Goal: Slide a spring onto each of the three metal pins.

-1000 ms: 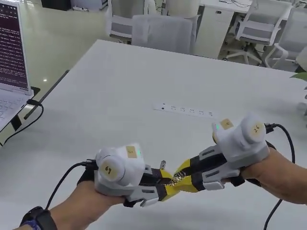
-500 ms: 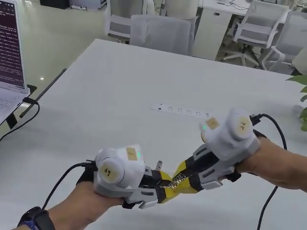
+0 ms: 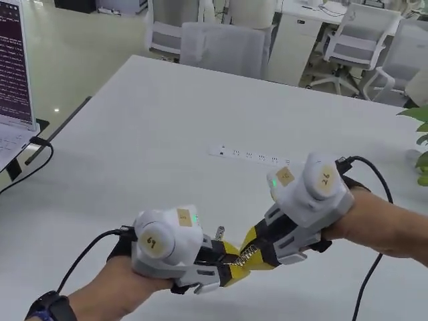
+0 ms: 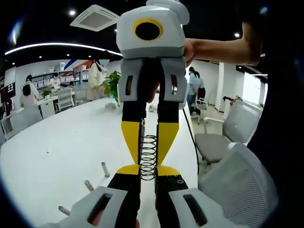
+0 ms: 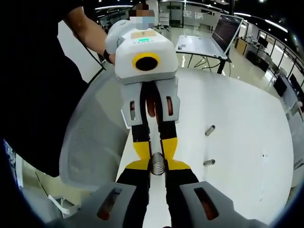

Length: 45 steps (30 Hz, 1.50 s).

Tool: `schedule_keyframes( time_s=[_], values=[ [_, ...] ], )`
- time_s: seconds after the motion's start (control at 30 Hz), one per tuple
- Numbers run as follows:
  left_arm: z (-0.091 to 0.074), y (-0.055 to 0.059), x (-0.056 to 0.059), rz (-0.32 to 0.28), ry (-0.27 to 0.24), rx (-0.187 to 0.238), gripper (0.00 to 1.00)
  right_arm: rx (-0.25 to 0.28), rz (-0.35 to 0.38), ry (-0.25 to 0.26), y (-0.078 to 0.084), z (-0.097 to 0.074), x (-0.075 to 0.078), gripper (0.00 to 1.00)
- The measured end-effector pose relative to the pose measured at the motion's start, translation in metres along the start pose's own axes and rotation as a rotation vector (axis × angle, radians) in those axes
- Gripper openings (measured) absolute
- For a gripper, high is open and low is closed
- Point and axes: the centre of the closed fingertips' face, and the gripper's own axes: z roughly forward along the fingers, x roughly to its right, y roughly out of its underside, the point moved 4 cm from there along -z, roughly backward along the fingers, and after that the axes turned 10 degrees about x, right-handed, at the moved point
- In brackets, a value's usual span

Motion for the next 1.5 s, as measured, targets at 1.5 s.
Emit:
schedule_keyframes(
  time_s=[1.5],
  values=[
    [-0.030, 0.029, -0.014, -0.085, -0.105, -0.066, 0.18, -0.092, 0.095, 0.097, 0.050, 0.006, 0.006, 0.08]
  ],
)
